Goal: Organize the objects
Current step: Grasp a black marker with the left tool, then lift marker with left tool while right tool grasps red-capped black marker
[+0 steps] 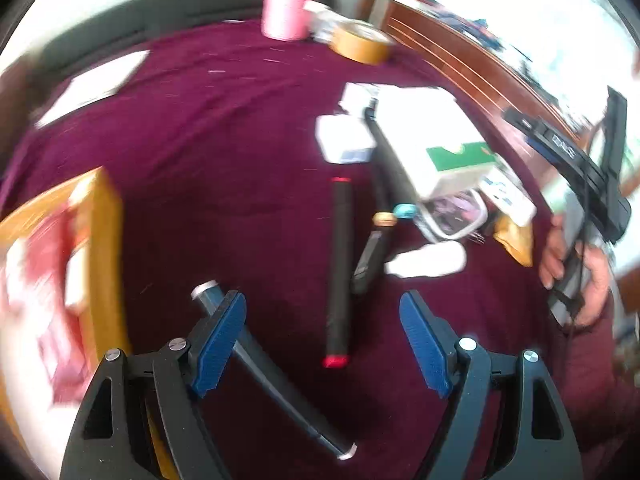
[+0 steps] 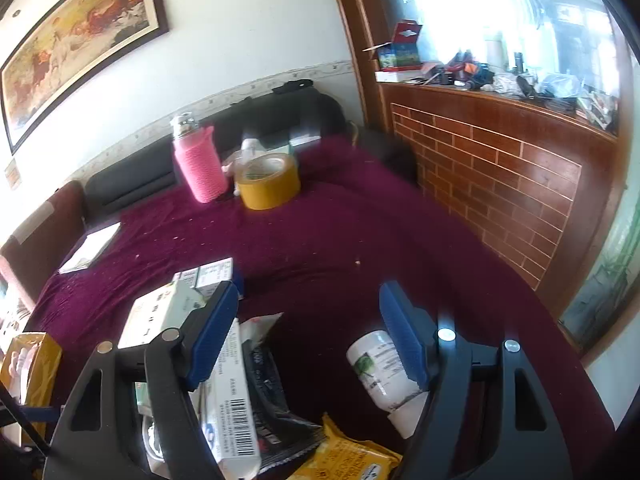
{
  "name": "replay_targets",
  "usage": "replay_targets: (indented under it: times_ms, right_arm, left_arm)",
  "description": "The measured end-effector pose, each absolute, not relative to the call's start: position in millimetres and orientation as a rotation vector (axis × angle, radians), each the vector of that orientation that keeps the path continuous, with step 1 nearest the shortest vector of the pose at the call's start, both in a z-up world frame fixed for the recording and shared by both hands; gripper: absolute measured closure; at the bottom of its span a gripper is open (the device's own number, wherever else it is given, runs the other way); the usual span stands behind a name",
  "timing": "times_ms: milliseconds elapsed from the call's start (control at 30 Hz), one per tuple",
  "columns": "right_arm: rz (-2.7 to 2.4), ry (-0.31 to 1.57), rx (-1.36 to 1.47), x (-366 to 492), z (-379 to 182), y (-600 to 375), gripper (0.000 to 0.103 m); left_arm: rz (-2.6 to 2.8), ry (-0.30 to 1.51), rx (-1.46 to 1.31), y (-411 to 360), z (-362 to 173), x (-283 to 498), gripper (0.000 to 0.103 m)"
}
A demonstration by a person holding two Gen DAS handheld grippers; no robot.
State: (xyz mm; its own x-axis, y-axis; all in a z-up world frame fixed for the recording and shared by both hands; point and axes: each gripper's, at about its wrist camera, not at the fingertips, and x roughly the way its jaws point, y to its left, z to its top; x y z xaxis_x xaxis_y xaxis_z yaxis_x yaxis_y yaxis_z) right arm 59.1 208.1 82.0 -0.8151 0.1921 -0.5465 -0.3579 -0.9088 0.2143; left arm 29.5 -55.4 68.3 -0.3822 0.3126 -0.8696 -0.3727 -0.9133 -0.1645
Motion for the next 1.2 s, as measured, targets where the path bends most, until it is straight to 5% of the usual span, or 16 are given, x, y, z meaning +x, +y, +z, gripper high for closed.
replay_targets:
  times_ms: [200,467,533,600,667,1000,1200]
  right_arm:
    - [2.697,0.464,-0.782,58,80,211,0.030]
    - [2.706,0.406,-0.784,60,80,202,0.030]
    - [2.700,0.387,-0.780,60,80,202,0.030]
    - [2.691,0.373,-0.775,60,80,202,0.030]
    - [2.687,0.362,-0.766,59,79,202,0.030]
    - [2.621,0.145,-0.616,67,86,180,0.030]
    - [2.965,0.276,-0.697,103,144,121,0.030]
  left_arm:
    - [2.510,-0.012,-1.550,-95,52,54,0.029]
    - [2.644,0.143,-1.443,-81,38,61,0.030]
    - [2.724,0.248,-1.408,-75,29,63,0.038]
    - [2.730,0.299,-1.370,-70,18,67,0.076]
    - [2.710,0.239,-1.393,-71,21,72,0.092]
    - [2.675,-0.106,-1.155,-121,69,111,0.091]
    - [2.657,-0.257,-1.013,-159,92,122,0.091]
